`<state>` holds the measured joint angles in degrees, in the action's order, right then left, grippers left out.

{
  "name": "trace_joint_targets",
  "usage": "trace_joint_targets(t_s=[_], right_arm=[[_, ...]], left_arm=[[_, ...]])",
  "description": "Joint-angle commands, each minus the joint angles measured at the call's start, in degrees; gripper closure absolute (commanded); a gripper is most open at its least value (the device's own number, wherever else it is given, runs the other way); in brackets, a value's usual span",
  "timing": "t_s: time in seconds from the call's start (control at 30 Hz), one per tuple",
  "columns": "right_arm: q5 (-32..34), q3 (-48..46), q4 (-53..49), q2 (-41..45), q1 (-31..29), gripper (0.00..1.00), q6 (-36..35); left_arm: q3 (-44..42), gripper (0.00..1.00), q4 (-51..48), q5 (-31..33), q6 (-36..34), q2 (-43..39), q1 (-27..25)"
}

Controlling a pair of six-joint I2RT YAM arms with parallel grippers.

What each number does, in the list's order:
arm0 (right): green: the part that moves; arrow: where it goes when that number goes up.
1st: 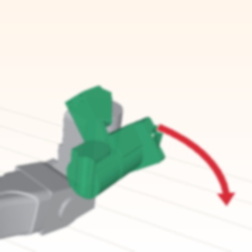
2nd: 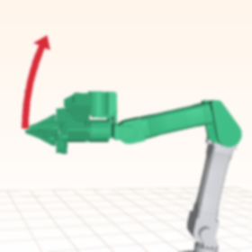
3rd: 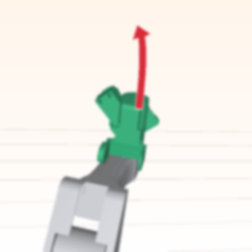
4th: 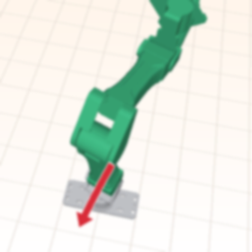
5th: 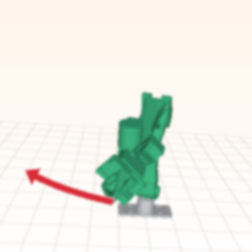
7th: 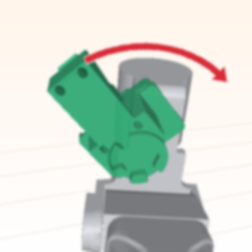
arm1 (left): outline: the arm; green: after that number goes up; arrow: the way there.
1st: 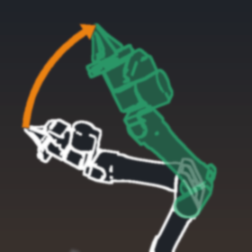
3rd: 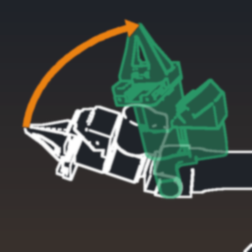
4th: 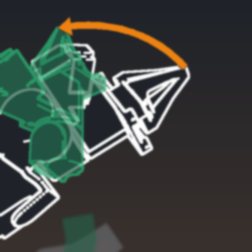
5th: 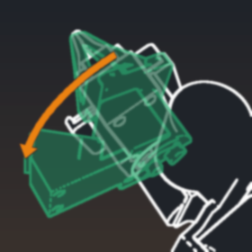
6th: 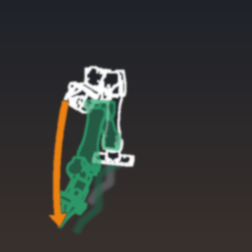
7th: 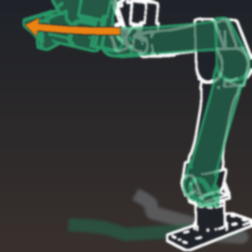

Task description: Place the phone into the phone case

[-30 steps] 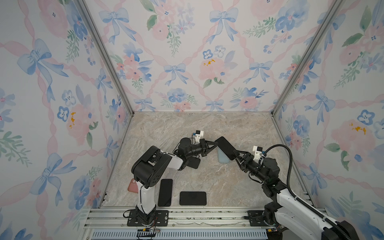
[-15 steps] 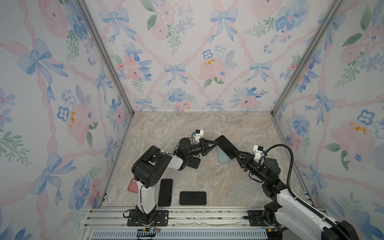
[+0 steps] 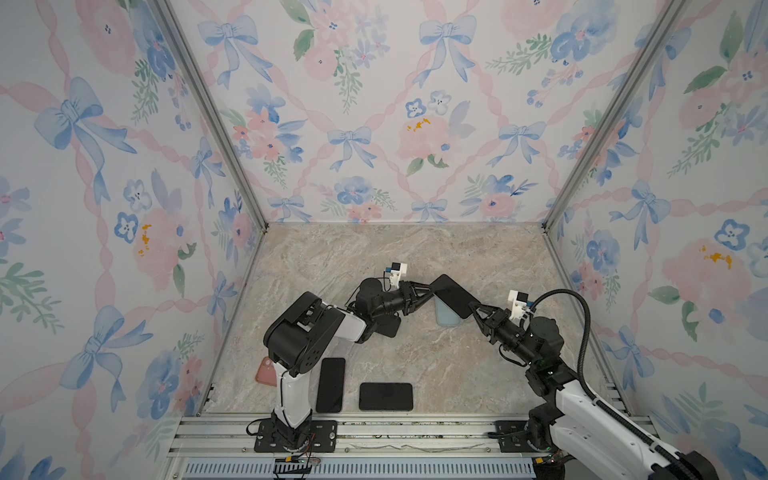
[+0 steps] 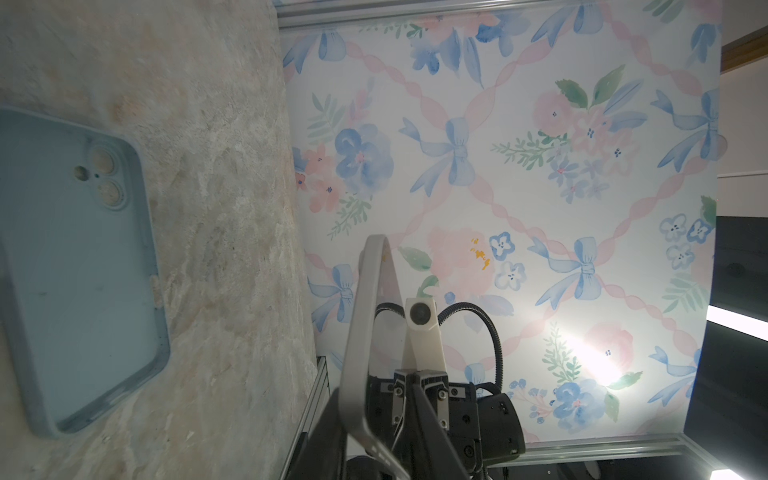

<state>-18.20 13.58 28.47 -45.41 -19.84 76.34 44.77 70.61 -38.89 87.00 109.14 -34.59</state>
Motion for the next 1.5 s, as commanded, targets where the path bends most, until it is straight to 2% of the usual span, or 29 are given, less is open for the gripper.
trace_joint_targets(t_s=[0.0,0.17,0.33,0.57,0.73,1.03,1.27,1.47], right_arm=[[0.82,2.60,-5.47,1.09,1.23,0.97,-2.70],[-1.11,4.54,-12.13,1.39,4.31,1.00,-5.85],[-3.12,6.67,-19.42,1.17,8.44,1.00,-10.43],[-4.01,10.80,-31.14,-0.40,13.03,1.00,-19.36],[-3.62,12.79,-35.39,-2.80,14.63,1.00,-24.02],[-1.24,17.95,-42.23,-7.17,15.40,1.00,-31.80],[-1.36,19.82,-42.48,-8.29,16.44,1.00,-33.53],[-1.69,19.65,-42.54,-7.74,16.57,1.00,-33.53]], left_arm=[[-0.65,0.62,-4.08,0.28,-6.94,-3.14,-0.04],[0.61,0.50,-18.74,1.77,-18.22,-6.48,0.48],[6.42,0.46,-38.54,4.54,-32.32,-7.67,0.74],[23.33,0.46,-68.77,13.37,-52.60,-2.63,-0.07],[37.68,0.43,-81.03,17.13,-60.82,5.93,-0.84],[58.62,0.41,-89.81,20.87,-66.68,20.64,-2.93],[72.69,0.41,-95.75,24.13,-71.97,30.11,-4.49],[74.94,0.43,-98.02,28.22,-81.03,32.01,-5.75]])
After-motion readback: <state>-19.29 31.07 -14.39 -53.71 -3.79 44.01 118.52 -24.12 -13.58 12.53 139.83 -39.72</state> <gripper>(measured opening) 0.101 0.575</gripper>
